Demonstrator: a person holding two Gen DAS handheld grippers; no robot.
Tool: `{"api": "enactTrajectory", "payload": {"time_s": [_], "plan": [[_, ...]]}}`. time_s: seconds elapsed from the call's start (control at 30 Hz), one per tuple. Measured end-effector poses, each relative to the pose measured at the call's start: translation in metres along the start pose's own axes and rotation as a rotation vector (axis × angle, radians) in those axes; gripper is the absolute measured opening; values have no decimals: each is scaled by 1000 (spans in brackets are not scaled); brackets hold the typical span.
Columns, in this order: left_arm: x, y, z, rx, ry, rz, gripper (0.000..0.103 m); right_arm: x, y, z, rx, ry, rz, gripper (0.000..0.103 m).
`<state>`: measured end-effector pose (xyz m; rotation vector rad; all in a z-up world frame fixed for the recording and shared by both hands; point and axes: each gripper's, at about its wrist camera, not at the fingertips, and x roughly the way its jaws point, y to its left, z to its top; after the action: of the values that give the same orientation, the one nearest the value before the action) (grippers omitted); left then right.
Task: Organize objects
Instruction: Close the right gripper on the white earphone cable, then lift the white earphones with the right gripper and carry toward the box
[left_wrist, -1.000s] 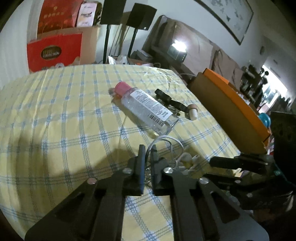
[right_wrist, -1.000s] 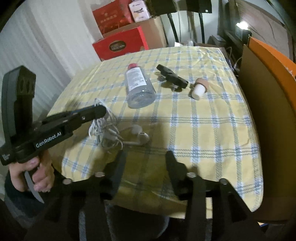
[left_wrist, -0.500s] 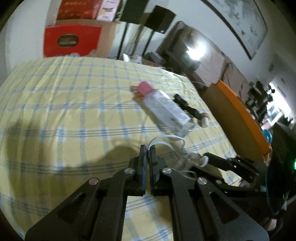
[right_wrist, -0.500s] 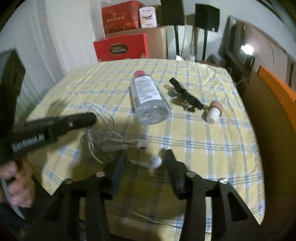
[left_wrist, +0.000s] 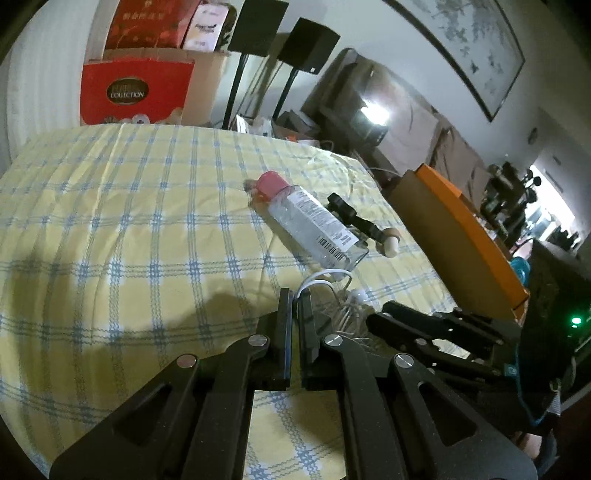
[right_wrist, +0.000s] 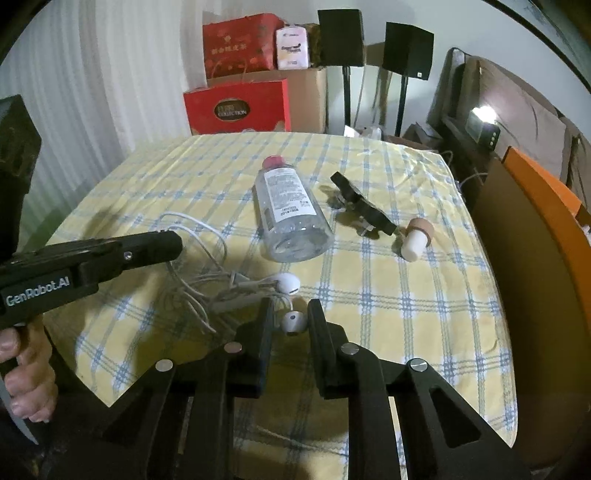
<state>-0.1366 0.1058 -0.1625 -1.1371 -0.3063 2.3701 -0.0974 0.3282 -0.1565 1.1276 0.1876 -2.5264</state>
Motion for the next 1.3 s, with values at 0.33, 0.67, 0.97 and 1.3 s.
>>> {"api": "enactTrajectory", "payload": {"time_s": [0.33, 0.67, 0.97, 1.3], "plan": [[-16, -7, 2, 6, -46, 30, 2, -10, -14, 1, 65, -69, -100, 13], [-22, -12, 6, 17, -59, 41, 2, -26, -35, 4, 167, -96, -39, 13], [-53, -32, 15, 61, -124, 56, 2, -57, -24, 16, 139, -151, -19, 13], [-67, -43, 8, 69, -123, 90, 2, -78, -11, 19, 159, -187, 34, 13]]}}
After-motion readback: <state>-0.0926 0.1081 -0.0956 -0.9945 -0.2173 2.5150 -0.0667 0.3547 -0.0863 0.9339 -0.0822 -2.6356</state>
